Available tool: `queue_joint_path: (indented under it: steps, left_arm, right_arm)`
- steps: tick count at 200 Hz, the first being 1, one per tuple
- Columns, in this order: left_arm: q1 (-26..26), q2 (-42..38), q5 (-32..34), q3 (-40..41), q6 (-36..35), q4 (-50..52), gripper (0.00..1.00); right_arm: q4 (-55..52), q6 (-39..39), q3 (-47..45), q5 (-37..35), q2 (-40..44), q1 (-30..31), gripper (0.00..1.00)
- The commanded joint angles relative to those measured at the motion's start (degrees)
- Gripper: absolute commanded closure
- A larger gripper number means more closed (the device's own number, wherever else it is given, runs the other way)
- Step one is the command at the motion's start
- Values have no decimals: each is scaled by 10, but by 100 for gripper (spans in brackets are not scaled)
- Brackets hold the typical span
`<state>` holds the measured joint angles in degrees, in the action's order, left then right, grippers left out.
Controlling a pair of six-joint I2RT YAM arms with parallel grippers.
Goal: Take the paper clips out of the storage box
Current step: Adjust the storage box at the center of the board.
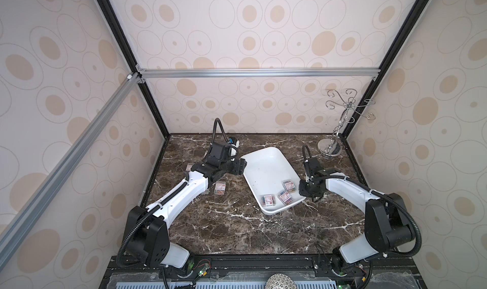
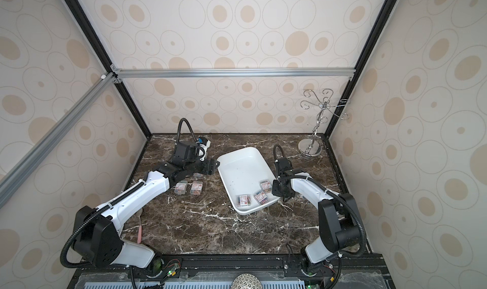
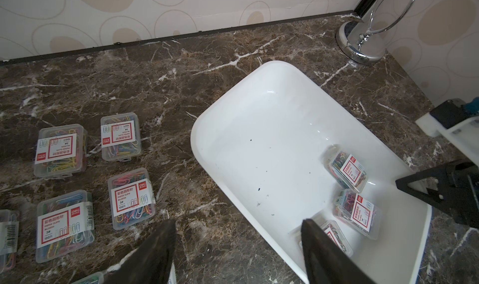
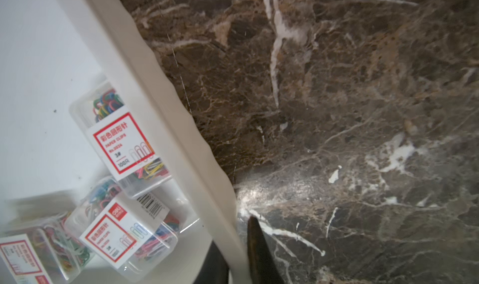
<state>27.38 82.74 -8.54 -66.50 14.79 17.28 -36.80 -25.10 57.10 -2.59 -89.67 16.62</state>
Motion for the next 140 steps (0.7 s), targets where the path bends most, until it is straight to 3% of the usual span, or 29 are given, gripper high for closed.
queue_joint_path:
  steps: [1, 61, 94, 103, 109, 140]
  left_arm:
    - [5, -24, 12, 4, -5, 13, 24]
    - [5, -42, 15, 13, -3, 19, 24]
    - [5, -42, 12, 13, -4, 25, 24]
    - [6, -44, 13, 15, -4, 27, 24]
    - [5, -46, 13, 17, -3, 27, 24]
    - [5, -48, 12, 26, 0, 18, 24]
  right_arm:
    - [-23, 44, 36, -16, -28, -17, 93]
    - [-78, 222, 180, -40, -147, -32, 100]
    - [-87, 270, 237, -67, -178, -36, 100]
    - [-90, 268, 251, -65, -177, -41, 95]
    - [-91, 256, 262, -59, -175, -45, 84]
    - [-93, 195, 294, -33, -165, -51, 73]
